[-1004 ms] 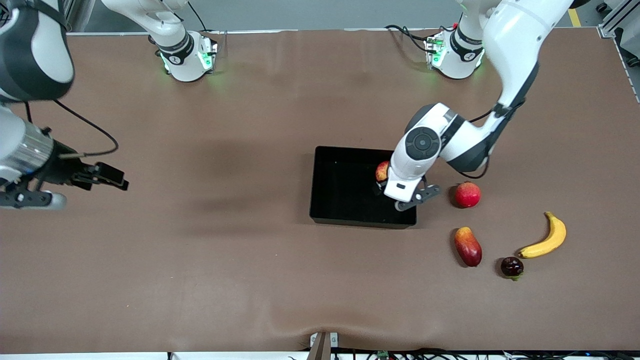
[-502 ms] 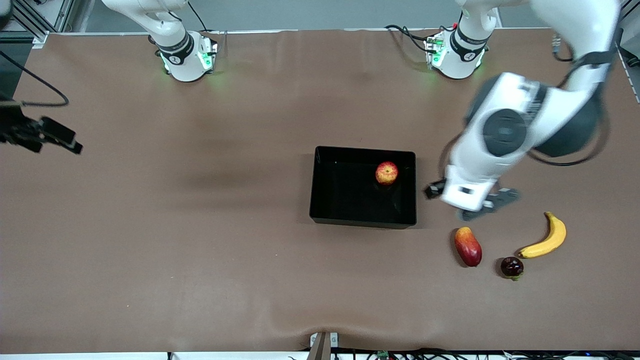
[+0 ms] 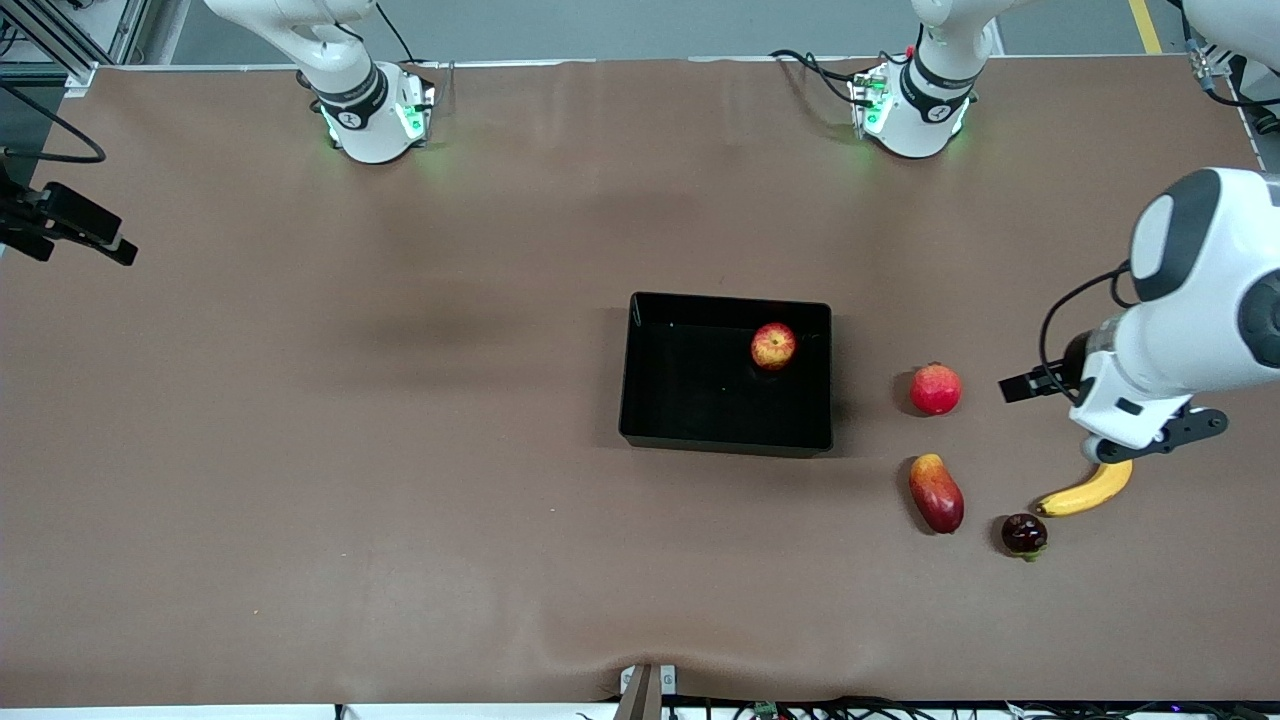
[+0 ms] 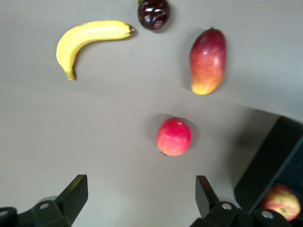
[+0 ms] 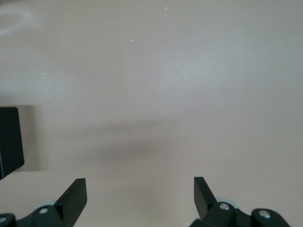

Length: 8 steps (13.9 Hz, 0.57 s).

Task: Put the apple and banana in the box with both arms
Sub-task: 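Move the left gripper from the tray to the yellow banana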

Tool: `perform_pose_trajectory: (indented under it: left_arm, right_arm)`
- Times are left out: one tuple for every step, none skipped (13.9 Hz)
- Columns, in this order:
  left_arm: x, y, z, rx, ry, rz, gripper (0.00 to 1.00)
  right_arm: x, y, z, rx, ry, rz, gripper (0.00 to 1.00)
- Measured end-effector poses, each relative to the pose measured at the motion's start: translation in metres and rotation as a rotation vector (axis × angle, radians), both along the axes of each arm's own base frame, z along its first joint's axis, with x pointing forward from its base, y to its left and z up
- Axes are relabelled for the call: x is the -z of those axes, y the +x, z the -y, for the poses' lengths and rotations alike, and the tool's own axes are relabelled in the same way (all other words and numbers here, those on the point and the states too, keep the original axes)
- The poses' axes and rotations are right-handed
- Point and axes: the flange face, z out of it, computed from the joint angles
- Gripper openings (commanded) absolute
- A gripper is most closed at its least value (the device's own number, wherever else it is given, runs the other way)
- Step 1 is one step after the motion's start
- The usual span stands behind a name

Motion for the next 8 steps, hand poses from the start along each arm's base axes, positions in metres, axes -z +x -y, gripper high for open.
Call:
perform_pose_trajectory:
  left_arm:
    - [0.009, 0.001, -0.02, 0.013, -0.012, -0.018, 1.0]
    - [0.019, 0.003, -0.045, 0.026, -0.029, -0.033, 1.0]
    - [0.034, 0.006, -0.074, 0.041, -0.054, -0.041, 1.0]
    - [0.052, 0.008, -0.106, 0.065, -0.086, -0.038, 1.0]
    - [0.073, 0.01, -0.139, 0.11, -0.125, -0.019, 1.0]
    - [0.095, 0.011, -0.17, 0.171, -0.162, 0.007, 1.0]
    - [0.117, 0.009, -0.196, 0.238, -0.193, 0.033, 1.0]
    - [0.135, 0.007, -0.218, 0.312, -0.21, 0.055, 1.0]
  right_arm:
    - [-0.001, -0.001, 0.0, -0.001, 0.0, 0.0, 1.0]
    - [-0.002, -0.002, 0.0, -0.004, -0.001, -0.001, 1.0]
    - [-0.002, -0.003, -0.001, -0.018, -0.005, -0.003, 1.0]
    - [-0.002, -0.003, -0.001, -0.038, -0.012, -0.004, 1.0]
    - [-0.001, -0.003, 0.0, -0.05, -0.018, -0.005, 1.0]
    - [-0.001, -0.003, 0.001, -0.056, -0.021, -0.002, 1.0]
    - [-0.001, -0.002, 0.002, -0.056, -0.022, 0.003, 1.0]
    - [0.0, -0.002, 0.001, -0.057, -0.021, 0.0, 1.0]
